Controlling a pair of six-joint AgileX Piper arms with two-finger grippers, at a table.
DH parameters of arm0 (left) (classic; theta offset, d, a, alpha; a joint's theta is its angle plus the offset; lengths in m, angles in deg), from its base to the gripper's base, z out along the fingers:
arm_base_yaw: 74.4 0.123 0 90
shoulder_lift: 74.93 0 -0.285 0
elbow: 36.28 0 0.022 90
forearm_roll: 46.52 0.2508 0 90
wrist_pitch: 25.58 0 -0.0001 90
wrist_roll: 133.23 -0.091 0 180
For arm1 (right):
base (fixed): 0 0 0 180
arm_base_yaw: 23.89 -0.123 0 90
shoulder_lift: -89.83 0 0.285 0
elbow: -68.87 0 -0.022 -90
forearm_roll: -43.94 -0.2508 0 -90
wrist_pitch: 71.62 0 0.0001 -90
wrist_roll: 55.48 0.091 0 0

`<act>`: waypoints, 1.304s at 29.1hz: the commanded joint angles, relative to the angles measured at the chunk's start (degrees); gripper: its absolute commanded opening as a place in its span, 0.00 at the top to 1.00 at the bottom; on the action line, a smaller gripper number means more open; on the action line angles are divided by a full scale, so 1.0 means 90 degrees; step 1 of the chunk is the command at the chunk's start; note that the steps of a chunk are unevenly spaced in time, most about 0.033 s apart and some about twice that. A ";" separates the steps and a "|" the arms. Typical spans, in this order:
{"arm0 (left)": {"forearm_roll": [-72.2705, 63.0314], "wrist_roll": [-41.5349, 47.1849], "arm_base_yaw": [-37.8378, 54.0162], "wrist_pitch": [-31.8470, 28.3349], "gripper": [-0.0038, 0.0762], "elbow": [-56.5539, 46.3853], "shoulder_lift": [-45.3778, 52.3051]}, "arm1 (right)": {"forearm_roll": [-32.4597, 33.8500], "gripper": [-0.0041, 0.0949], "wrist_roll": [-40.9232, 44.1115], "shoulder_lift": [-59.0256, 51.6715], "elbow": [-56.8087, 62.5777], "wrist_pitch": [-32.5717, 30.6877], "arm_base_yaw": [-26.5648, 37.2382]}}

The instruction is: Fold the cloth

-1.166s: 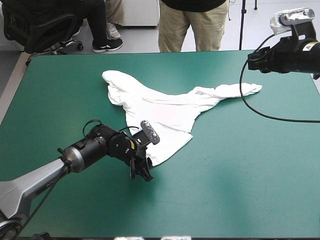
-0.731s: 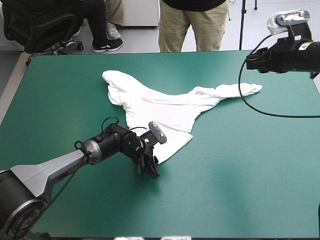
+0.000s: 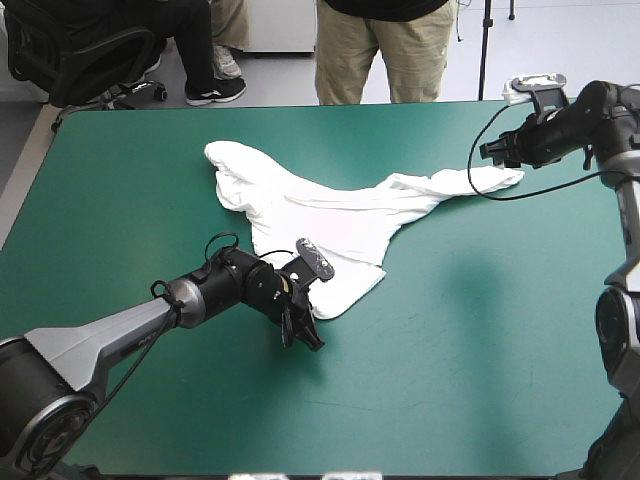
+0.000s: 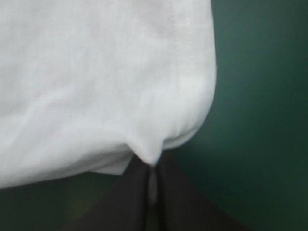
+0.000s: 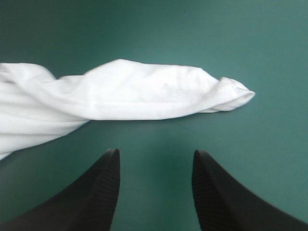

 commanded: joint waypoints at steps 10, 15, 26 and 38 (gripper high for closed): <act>-0.0101 0.0080 -0.0004 0.0348 0.96 -0.0048 -0.0049 | 0.0892 0.51 0.0849 0.1015 -0.0169 0.1630 0.0296; -0.0101 0.0080 -0.0004 0.0320 0.96 -0.0048 -0.0049 | 0.0884 0.51 0.1018 0.1380 -0.0169 0.2261 0.0362; -0.0101 0.0103 -0.0004 0.0259 0.96 -0.0048 -0.0049 | -0.0463 0.54 0.0451 0.2034 -0.0242 0.2828 0.0419; -0.0101 0.0160 -0.0004 0.0225 0.96 -0.0037 0.0127 | -0.0757 0.97 -0.0201 0.1855 -0.0503 0.2205 0.0419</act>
